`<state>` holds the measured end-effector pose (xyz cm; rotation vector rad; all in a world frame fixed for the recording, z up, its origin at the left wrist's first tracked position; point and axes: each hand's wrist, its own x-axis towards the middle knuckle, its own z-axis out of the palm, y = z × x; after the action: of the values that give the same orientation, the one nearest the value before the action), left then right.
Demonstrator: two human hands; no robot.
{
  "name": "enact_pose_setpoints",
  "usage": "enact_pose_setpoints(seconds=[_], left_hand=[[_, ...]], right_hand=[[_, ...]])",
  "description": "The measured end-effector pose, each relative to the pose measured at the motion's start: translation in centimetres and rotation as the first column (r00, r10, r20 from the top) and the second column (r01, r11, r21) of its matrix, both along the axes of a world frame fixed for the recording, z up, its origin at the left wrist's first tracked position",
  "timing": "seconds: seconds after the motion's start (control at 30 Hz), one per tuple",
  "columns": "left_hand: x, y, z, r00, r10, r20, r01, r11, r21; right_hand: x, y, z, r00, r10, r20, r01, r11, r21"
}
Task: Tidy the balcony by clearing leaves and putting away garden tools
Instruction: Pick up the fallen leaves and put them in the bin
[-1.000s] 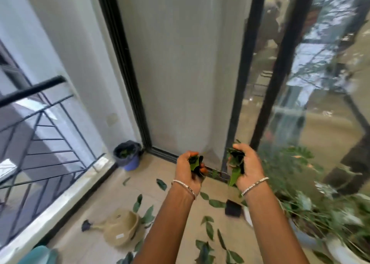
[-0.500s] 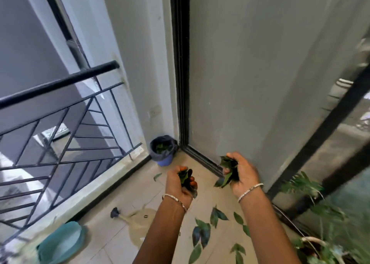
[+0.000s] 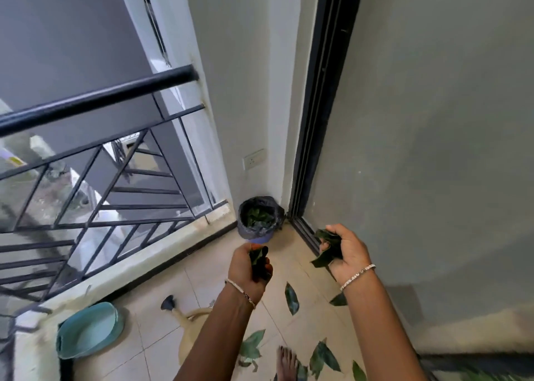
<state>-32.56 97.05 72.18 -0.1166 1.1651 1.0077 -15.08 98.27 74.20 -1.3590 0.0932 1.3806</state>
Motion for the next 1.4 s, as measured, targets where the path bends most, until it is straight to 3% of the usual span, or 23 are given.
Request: enact_pose_setpoints(seconds=[0.2, 0.4, 0.9, 1.07, 1.23, 1.4], left_hand=[[0.5, 9.4, -4.3, 0.998, 0.035, -0.044, -0.039, 0.995, -0.090], [-0.4, 19.3, -12.6, 0.995, 0.013, -0.100, -0.030, 0.984, -0.175], [-2.1, 42.0, -41.0, 0.962, -0.042, -0.270, -0.089, 0.887, -0.453], [-2.8, 45.8, -50.2, 0.935, -0.010, -0.353, -0.154, 0.888, -0.434], [-3.0, 47.9, -55.2, 0.889, -0.092, -0.449, -0.098, 0.919, -0.383], [-2.9, 46.5, -60.1, 0.851, -0.174, -0.495, -0.027, 0.928, -0.372]], right_hand=[[0.7, 11.0, -4.7, 0.998, 0.044, 0.048, -0.038, 0.992, -0.123], [-0.4, 20.8, -13.0, 0.992, 0.120, 0.022, -0.112, 0.968, -0.223], [-5.1, 45.1, -46.7, 0.941, 0.327, -0.090, -0.332, 0.834, -0.441], [-7.7, 49.4, -54.8, 0.921, 0.382, 0.075, -0.311, 0.837, -0.449], [-7.8, 49.6, -57.7, 0.894, 0.446, -0.031, -0.421, 0.816, -0.396], [-5.9, 46.6, -58.4, 0.933, 0.359, 0.015, -0.321, 0.852, -0.414]])
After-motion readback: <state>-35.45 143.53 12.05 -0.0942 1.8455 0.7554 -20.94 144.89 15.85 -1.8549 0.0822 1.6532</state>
